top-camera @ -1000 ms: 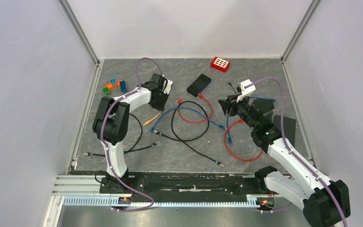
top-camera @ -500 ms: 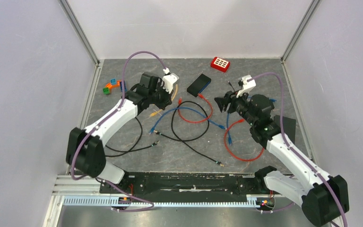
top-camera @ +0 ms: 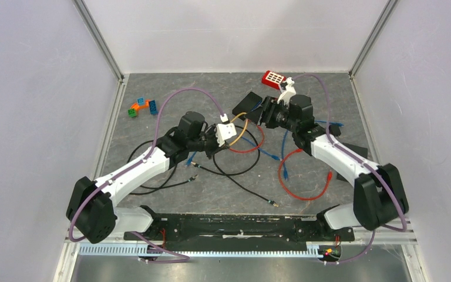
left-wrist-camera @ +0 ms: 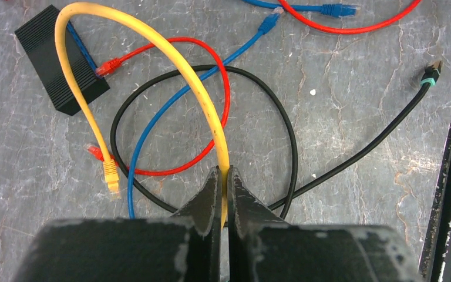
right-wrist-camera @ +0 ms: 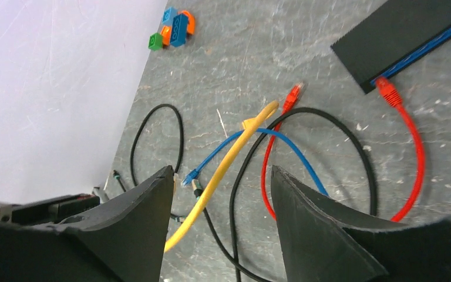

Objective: Insert the plug into the switch port
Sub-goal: Pick up the connector from the center of the board.

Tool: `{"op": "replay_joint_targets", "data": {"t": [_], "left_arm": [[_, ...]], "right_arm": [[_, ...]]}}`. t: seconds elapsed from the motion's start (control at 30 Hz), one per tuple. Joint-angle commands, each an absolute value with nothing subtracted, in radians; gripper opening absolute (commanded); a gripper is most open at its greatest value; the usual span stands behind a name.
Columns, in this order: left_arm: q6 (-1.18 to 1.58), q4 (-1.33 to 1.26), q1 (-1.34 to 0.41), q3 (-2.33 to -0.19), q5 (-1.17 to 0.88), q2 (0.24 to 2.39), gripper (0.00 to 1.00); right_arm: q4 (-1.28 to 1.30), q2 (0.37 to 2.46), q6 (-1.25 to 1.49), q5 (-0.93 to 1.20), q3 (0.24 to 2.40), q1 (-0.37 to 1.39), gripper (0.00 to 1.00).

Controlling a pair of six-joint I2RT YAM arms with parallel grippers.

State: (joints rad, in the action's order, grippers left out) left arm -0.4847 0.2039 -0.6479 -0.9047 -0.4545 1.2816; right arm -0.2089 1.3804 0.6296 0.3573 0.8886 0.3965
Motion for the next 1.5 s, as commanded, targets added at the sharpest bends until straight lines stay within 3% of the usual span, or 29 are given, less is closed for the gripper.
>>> {"op": "replay_joint_targets", "data": {"t": [0.0,0.1,0.27,0.4,0.43,0.6,0.67,0.83,1.13,1.33,1.47], "left_arm": [[-0.557,0.143,-0.666,-0.899,-0.474,1.258,0.02],[-0.563,0.141,-0.672,-0.896,-0.468,1.261,0.02],[-0.538,0.123,-0.673,-0.897,-0.442,1.264,0.02],[-0.491,0.075,-0.674,-0.879,-0.38,1.246,0.02],[-0.465,0.069,-0.673,-0.881,-0.363,1.242,0.04],[-0.187,0.092,-0.66,-0.963,-0.196,1.221,0.4],[-0.028,0.136,-0.632,-1.022,-0.171,1.225,0.47],[0.291,0.277,-0.526,-1.169,-0.305,1.266,0.48],[0.694,0.206,-0.333,-1.182,-0.507,1.242,0.49],[0.874,0.077,-0.321,-1.116,-0.571,1.266,0.55],[1.057,-0.12,-0.321,-1.008,-0.6,1.295,0.57]], "right_arm": [[-0.214,1.469,0.733,0.448,0.973,0.407,0.63],[-0.211,1.518,0.737,0.449,0.994,0.415,0.61],[-0.222,1.597,0.717,0.481,1.047,0.42,0.45],[-0.289,1.619,0.712,0.556,1.063,0.417,0.05],[-0.312,1.614,0.705,0.573,1.063,0.412,0.0],[-0.319,1.524,0.505,0.568,1.074,0.379,0.0],[-0.307,1.468,0.307,0.552,1.078,0.374,0.0],[-0.321,1.304,-0.187,0.537,0.993,0.374,0.0],[-0.294,1.092,-0.936,0.632,0.802,0.377,0.0],[-0.597,1.0,-1.037,0.573,0.585,0.418,0.0],[-0.657,0.983,-1.096,0.534,0.514,0.458,0.0]]}}
